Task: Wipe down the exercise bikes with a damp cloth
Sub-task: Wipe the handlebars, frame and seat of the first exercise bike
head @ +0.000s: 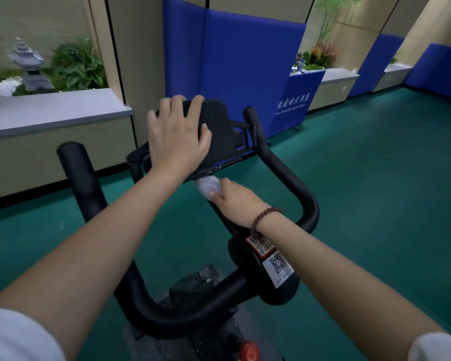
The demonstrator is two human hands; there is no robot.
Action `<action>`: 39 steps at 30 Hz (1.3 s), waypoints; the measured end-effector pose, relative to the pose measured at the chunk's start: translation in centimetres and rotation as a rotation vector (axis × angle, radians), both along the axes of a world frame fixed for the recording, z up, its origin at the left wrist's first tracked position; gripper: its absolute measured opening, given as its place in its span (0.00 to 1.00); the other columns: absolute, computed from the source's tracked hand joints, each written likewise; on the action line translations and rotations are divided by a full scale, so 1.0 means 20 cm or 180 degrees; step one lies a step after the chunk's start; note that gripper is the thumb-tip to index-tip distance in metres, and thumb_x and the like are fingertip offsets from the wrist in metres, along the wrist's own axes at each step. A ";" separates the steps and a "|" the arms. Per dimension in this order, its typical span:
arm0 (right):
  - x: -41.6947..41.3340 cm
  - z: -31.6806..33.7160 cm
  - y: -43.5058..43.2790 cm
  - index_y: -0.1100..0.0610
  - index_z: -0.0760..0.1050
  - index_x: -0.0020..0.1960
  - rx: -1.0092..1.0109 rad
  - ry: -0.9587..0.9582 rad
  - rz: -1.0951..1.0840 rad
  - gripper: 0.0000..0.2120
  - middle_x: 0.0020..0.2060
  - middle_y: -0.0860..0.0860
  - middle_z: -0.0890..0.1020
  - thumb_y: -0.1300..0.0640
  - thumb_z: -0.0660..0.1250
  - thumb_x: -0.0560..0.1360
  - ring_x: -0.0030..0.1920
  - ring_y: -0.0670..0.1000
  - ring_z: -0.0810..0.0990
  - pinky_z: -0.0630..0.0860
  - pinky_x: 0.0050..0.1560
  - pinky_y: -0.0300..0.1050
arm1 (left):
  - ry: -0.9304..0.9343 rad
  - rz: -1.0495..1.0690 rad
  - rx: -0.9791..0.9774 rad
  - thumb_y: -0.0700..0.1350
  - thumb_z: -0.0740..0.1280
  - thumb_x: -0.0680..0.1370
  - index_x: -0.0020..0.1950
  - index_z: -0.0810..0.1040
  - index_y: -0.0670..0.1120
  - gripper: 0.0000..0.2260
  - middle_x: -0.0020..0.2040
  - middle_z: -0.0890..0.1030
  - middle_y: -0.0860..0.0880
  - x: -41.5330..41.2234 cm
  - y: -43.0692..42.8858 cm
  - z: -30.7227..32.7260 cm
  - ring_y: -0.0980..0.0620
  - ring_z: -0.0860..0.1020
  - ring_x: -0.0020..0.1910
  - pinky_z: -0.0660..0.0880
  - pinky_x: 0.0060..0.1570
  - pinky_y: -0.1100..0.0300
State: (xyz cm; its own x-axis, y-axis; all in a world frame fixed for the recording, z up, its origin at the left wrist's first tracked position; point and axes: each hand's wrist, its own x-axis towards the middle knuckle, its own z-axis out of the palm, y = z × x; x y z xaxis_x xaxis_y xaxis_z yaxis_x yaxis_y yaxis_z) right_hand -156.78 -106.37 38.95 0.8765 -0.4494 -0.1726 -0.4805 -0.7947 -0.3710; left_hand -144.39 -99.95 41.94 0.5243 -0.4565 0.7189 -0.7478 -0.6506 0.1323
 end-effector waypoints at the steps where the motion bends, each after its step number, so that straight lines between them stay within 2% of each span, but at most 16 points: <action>1: 0.04 0.00 -0.01 0.65 0.66 0.59 0.0073 -0.0060 -0.0033 0.18 0.59 0.63 0.73 0.50 0.53 0.80 0.57 0.61 0.74 0.69 0.51 0.50 | -0.0003 0.0009 -0.0002 0.50 0.57 0.74 0.66 0.68 0.47 0.21 0.56 0.74 0.42 0.00 0.00 0.00 0.41 0.71 0.55 0.67 0.47 0.48; 4: 0.10 0.00 -0.02 0.64 0.67 0.56 0.0248 -0.0255 -0.0150 0.16 0.57 0.63 0.75 0.51 0.54 0.80 0.56 0.61 0.74 0.66 0.45 0.48 | -0.0004 0.0023 -0.0002 0.50 0.57 0.74 0.66 0.68 0.47 0.21 0.56 0.74 0.42 0.00 -0.01 -0.01 0.41 0.71 0.55 0.67 0.47 0.48; 7: 0.09 -0.03 -0.04 0.62 0.68 0.49 0.0558 -0.0595 -0.0418 0.12 0.51 0.61 0.76 0.52 0.55 0.79 0.50 0.61 0.75 0.71 0.47 0.49 | -0.0019 0.0036 0.0020 0.50 0.57 0.74 0.66 0.68 0.47 0.21 0.56 0.74 0.42 0.00 0.00 0.00 0.41 0.71 0.55 0.67 0.47 0.48; 9: 0.09 -0.04 -0.06 0.64 0.71 0.52 0.0858 -0.0701 -0.0562 0.14 0.52 0.60 0.77 0.53 0.55 0.79 0.51 0.60 0.76 0.74 0.52 0.50 | 0.0009 0.0032 0.0033 0.50 0.57 0.74 0.66 0.68 0.47 0.21 0.57 0.74 0.42 0.00 0.00 0.00 0.42 0.71 0.56 0.67 0.48 0.48; 11: 0.10 -0.03 -0.08 0.64 0.72 0.58 0.1149 -0.0647 -0.0679 0.16 0.56 0.61 0.77 0.54 0.55 0.79 0.55 0.60 0.75 0.73 0.56 0.50 | 0.0003 0.0018 0.0030 0.50 0.57 0.74 0.66 0.68 0.47 0.21 0.57 0.74 0.42 0.01 0.00 0.00 0.42 0.71 0.56 0.67 0.48 0.48; 14: 0.10 -0.05 -0.15 0.66 0.71 0.62 0.1344 -0.0482 -0.1088 0.18 0.60 0.63 0.76 0.54 0.56 0.79 0.61 0.61 0.74 0.71 0.61 0.50 | -0.0021 -0.0003 0.0028 0.50 0.58 0.74 0.66 0.68 0.47 0.21 0.57 0.74 0.42 0.01 0.01 0.00 0.42 0.71 0.56 0.67 0.47 0.49; 17: 0.04 -0.07 -0.19 0.63 0.67 0.65 0.1438 -0.0721 -0.1789 0.19 0.61 0.61 0.74 0.53 0.55 0.80 0.60 0.60 0.74 0.70 0.56 0.48 | -0.0013 -0.0016 0.0056 0.49 0.58 0.74 0.66 0.68 0.47 0.20 0.57 0.74 0.42 0.01 0.01 0.00 0.42 0.71 0.55 0.67 0.47 0.49; 19: 0.01 -0.06 -0.17 0.60 0.64 0.62 0.1175 -0.1296 -0.1829 0.15 0.57 0.61 0.76 0.53 0.56 0.79 0.55 0.60 0.76 0.70 0.49 0.48 | -0.0050 0.0023 0.0050 0.49 0.59 0.73 0.65 0.69 0.47 0.20 0.56 0.75 0.43 0.01 0.01 0.00 0.42 0.72 0.54 0.68 0.46 0.49; 22: -0.01 0.00 -0.07 0.56 0.63 0.59 -0.0041 -0.1764 -0.1056 0.12 0.44 0.58 0.79 0.53 0.58 0.78 0.44 0.61 0.78 0.68 0.37 0.48 | -0.0090 0.0068 0.0046 0.50 0.59 0.73 0.65 0.69 0.48 0.20 0.55 0.75 0.43 0.01 0.01 0.00 0.43 0.72 0.54 0.68 0.45 0.50; 23: 0.00 0.00 -0.05 0.55 0.64 0.59 -0.0400 -0.1873 -0.0767 0.12 0.43 0.58 0.80 0.52 0.59 0.78 0.42 0.62 0.79 0.69 0.36 0.49 | -0.0094 0.0062 0.0058 0.50 0.59 0.73 0.65 0.69 0.48 0.20 0.55 0.75 0.43 0.01 0.01 0.00 0.43 0.73 0.53 0.68 0.45 0.50; 25: 0.03 0.00 -0.03 0.54 0.66 0.61 -0.0886 -0.1979 -0.0275 0.13 0.46 0.57 0.79 0.52 0.59 0.77 0.41 0.62 0.78 0.73 0.36 0.52 | -0.0082 0.0043 0.0075 0.49 0.59 0.73 0.65 0.69 0.47 0.20 0.55 0.75 0.43 0.01 0.01 0.00 0.43 0.73 0.54 0.68 0.45 0.50; 27: 0.05 -0.01 -0.04 0.54 0.72 0.60 -0.1301 -0.1937 0.0099 0.13 0.42 0.56 0.78 0.52 0.59 0.77 0.38 0.61 0.78 0.71 0.32 0.48 | -0.0057 0.0046 0.0087 0.50 0.59 0.73 0.65 0.69 0.48 0.21 0.56 0.75 0.43 0.01 0.01 -0.01 0.43 0.72 0.54 0.68 0.46 0.50; 30: 0.07 -0.01 -0.08 0.55 0.78 0.47 -0.1993 -0.1833 0.0477 0.08 0.30 0.55 0.75 0.58 0.63 0.71 0.24 0.58 0.74 0.63 0.24 0.41 | -0.0064 0.0002 0.0081 0.49 0.59 0.73 0.65 0.69 0.48 0.20 0.56 0.75 0.43 0.01 0.01 -0.01 0.43 0.72 0.55 0.68 0.47 0.49; 33: 0.08 -0.02 -0.12 0.55 0.79 0.44 -0.2032 -0.1688 0.0461 0.12 0.29 0.56 0.74 0.66 0.70 0.64 0.23 0.57 0.73 0.61 0.25 0.41 | -0.0092 -0.0038 0.0110 0.49 0.59 0.73 0.65 0.69 0.47 0.20 0.56 0.75 0.43 0.02 0.02 0.00 0.43 0.72 0.55 0.69 0.47 0.50; 37: 0.09 0.00 -0.07 0.52 0.74 0.59 -0.1569 -0.1465 0.0071 0.14 0.44 0.57 0.77 0.62 0.59 0.75 0.40 0.60 0.77 0.63 0.33 0.46 | -0.0103 -0.0013 0.0248 0.50 0.59 0.73 0.65 0.69 0.47 0.21 0.56 0.76 0.43 0.02 0.03 0.00 0.43 0.73 0.53 0.70 0.45 0.51; 39: 0.09 0.02 -0.06 0.51 0.71 0.61 -0.1287 -0.1354 -0.0143 0.14 0.48 0.56 0.77 0.60 0.57 0.77 0.44 0.61 0.77 0.65 0.34 0.47 | -0.0063 -0.0034 0.0429 0.50 0.59 0.73 0.67 0.68 0.47 0.22 0.57 0.75 0.43 0.02 0.04 0.02 0.43 0.73 0.54 0.69 0.47 0.51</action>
State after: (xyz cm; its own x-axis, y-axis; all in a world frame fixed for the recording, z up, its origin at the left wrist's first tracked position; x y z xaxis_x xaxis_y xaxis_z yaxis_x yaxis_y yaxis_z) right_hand -154.99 -107.65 39.45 0.8097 -0.4447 0.3828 -0.3924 -0.8954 -0.2103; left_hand -144.05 -99.06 42.30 0.5052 -0.5550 0.6609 -0.7563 -0.6535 0.0293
